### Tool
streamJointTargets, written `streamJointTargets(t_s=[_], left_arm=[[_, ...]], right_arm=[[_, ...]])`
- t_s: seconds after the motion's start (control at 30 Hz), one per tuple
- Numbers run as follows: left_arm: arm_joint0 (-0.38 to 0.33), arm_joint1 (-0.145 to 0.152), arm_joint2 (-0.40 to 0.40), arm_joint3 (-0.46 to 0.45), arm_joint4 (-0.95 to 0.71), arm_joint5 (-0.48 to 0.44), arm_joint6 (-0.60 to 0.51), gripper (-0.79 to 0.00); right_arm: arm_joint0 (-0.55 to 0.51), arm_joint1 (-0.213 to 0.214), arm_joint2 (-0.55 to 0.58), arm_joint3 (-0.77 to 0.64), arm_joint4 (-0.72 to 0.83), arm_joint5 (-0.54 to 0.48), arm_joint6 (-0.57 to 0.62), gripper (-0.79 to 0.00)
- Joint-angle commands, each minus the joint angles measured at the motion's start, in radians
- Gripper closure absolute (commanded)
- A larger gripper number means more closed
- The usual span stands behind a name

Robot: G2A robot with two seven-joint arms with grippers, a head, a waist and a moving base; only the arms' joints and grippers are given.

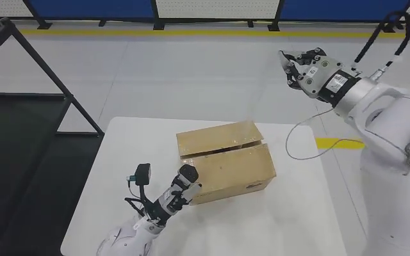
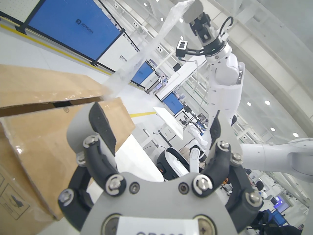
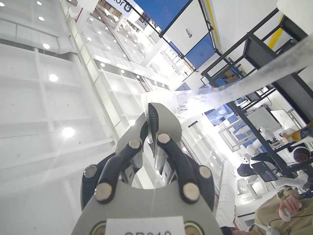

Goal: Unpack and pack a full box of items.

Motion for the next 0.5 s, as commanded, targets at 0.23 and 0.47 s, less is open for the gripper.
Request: streamJointTargets(t_s=[0.23,0.47], left_arm=[[-0.033,-0.007,0.031,0.003,0.033,0.011,0.068,-0.785],[-0.058,-0.015,0.071,0.023,0.176,0.047,0.153,-0.785]], right_arm=[[0.021,0.005,-0.015,-0.09,0.007,-0.072,-0.01,0.0],[0.052,0.007,-0.029,-0.118,0.046,-0.125,-0.046,0.0]])
